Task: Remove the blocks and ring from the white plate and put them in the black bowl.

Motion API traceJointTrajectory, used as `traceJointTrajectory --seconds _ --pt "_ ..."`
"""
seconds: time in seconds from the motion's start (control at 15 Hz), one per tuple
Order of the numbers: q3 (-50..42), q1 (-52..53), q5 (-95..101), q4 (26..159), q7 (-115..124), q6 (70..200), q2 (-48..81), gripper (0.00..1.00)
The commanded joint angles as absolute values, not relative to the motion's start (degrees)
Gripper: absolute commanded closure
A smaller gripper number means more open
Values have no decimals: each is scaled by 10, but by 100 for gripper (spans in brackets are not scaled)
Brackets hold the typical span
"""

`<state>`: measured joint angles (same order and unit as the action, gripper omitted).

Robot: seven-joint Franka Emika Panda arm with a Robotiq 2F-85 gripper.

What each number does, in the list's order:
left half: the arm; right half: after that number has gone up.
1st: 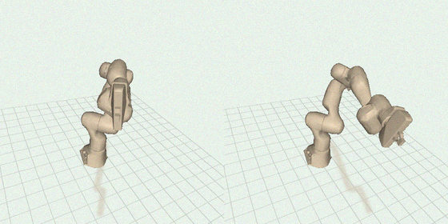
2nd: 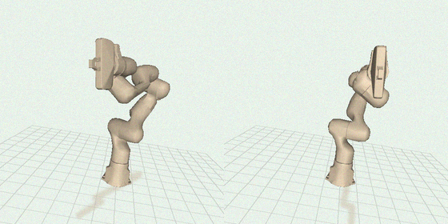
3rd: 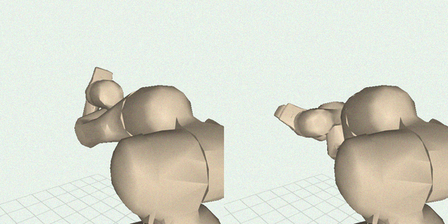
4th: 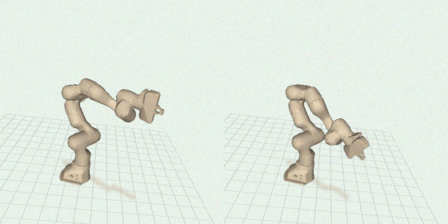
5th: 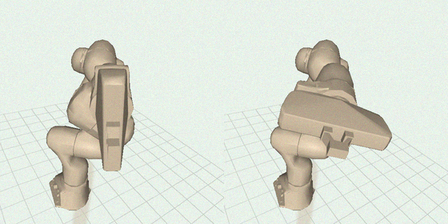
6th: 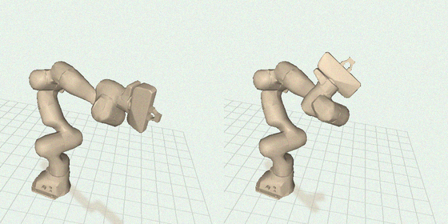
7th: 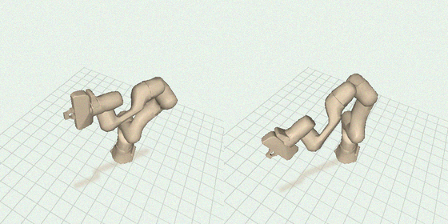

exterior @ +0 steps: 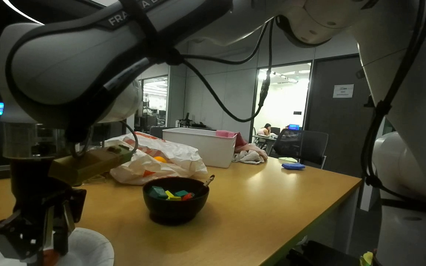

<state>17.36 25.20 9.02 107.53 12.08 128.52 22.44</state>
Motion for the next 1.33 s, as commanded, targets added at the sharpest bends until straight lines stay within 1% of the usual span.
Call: traceJointTrajectory --seconds 0.0,0.33,0.8,1.07,1.27 --pt "163 260 103 1065 118 1268 212 82" --pt "145 257 151 1082 150 1253 147 82" --pt "114 204 179 1124 215 1232 22 82" --pt "109 158 120 1185 208 1209 -34 82" --pt "108 136 84 1237 199 1225 -51 82"
